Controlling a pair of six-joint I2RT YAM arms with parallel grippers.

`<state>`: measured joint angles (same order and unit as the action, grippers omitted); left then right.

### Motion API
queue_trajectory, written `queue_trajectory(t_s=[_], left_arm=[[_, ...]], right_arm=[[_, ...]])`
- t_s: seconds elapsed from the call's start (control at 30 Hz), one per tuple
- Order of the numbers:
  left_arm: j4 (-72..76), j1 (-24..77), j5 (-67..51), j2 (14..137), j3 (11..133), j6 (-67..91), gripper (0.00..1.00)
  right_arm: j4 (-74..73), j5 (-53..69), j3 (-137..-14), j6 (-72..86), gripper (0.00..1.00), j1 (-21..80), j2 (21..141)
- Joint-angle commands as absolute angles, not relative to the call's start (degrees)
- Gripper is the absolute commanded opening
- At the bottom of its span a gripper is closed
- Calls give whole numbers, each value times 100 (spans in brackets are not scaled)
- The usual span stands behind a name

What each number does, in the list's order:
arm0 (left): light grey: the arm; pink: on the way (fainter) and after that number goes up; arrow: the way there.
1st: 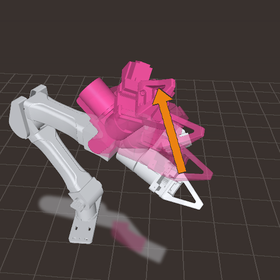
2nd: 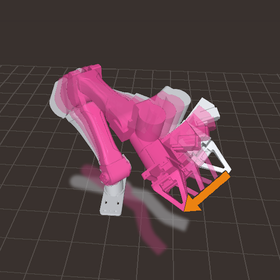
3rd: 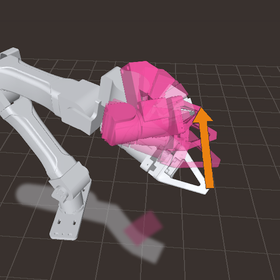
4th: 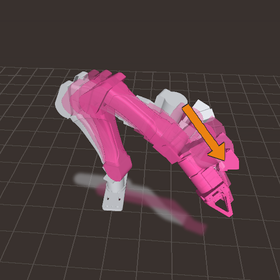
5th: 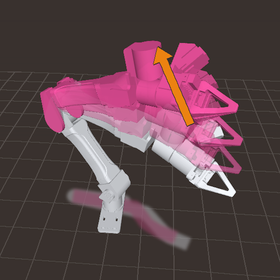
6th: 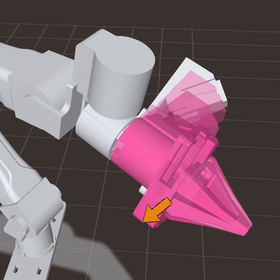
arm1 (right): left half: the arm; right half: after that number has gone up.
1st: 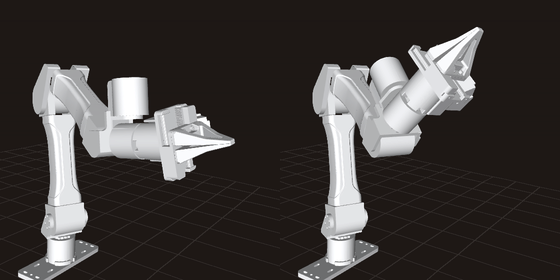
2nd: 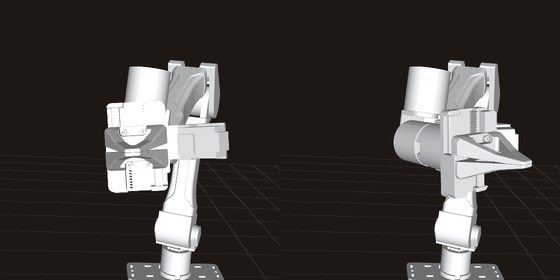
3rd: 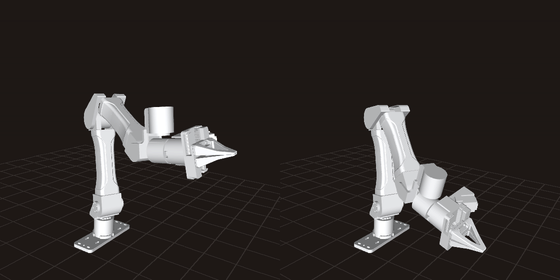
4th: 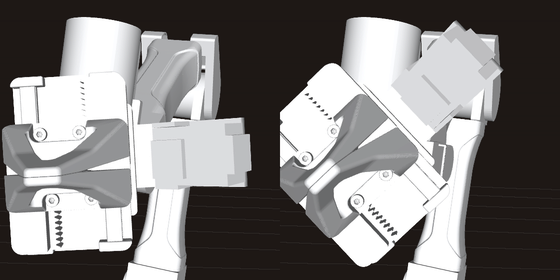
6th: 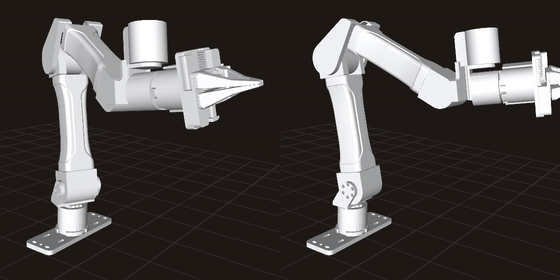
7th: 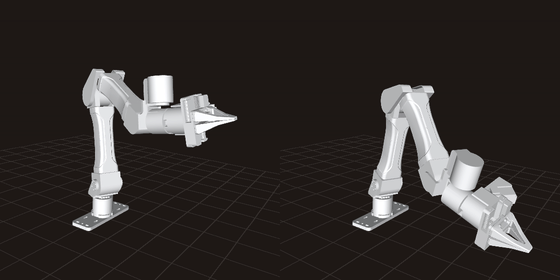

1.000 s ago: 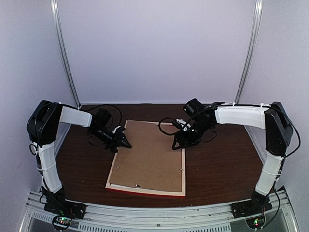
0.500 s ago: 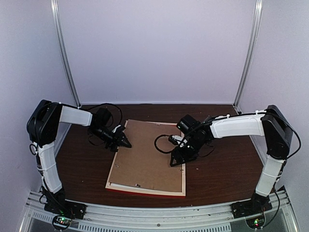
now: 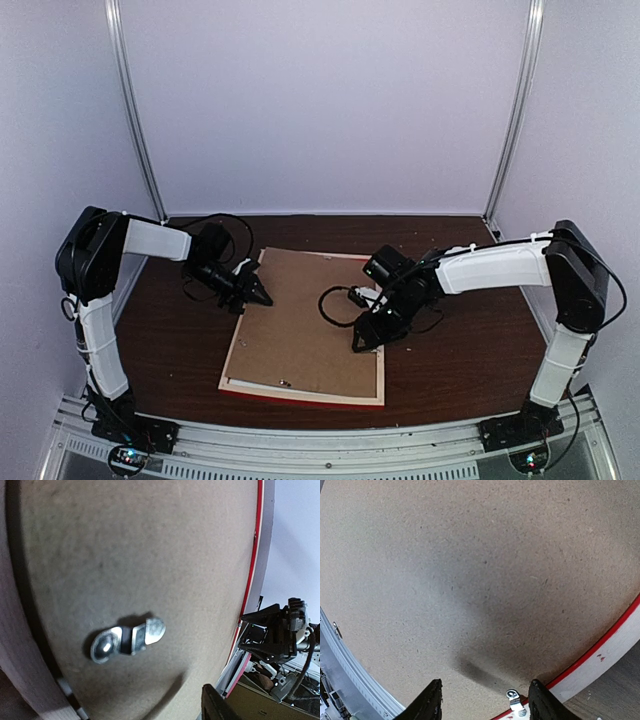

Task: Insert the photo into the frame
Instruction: Place the backboard on the frame body.

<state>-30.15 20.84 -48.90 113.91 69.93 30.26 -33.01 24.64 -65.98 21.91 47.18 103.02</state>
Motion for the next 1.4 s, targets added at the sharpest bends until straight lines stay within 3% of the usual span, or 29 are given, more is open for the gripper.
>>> queue_trajectory(t_s=[0.0, 1.0, 1.37], left_arm=[[-3041, 2118, -4932, 11416, 7147, 2946, 49], [-3043, 2167, -4810, 11352, 7082, 2997, 50], [-3190, 2286, -4637, 11398, 7171, 3041, 64]], right_arm=[[-3396, 2262, -6457, 2363, 58, 4834, 10051], [-3272, 1803, -6401, 3151, 59, 5123, 9531], [-3263, 1120, -6416, 3304, 60, 4732, 9540]])
